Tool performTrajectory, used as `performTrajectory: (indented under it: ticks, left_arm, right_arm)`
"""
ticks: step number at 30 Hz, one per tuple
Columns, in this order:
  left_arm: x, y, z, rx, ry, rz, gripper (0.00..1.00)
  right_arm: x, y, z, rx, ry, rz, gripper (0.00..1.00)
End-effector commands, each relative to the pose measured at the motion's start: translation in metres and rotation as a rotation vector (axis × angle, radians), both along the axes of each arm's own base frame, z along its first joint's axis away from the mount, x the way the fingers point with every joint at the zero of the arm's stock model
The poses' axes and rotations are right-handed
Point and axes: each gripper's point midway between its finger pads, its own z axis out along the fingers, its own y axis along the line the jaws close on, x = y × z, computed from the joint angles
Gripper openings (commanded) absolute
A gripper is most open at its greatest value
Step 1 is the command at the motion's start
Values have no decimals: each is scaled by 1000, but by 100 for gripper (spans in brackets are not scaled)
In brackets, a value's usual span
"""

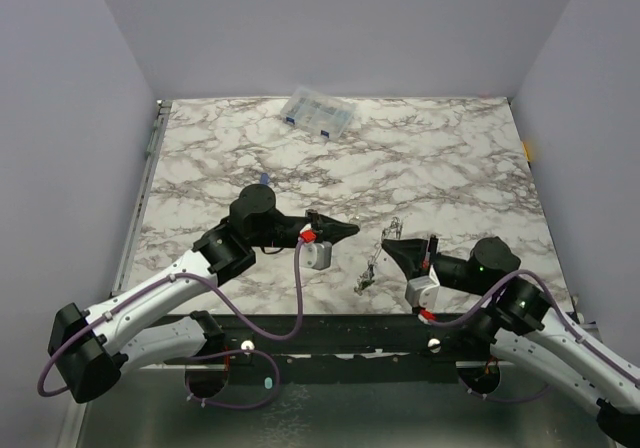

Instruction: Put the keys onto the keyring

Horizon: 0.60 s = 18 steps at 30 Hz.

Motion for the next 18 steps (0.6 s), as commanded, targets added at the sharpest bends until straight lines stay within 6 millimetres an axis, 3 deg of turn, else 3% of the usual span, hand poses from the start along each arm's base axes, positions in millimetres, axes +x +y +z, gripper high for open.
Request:
performTrajectory:
  ticks: [1, 8, 18]
  left_arm:
    - [-13, -3, -2, -14, 31, -80, 0]
    - [-26, -5, -7, -6, 71, -156, 0]
    - [-43, -3, -18, 6, 92, -250, 0]
  right_arm:
    - [-9, 8, 31, 105, 15, 54, 0]
    - [-5, 11, 30, 112, 56, 39, 0]
    - [-15, 19, 27, 98, 163, 95, 0]
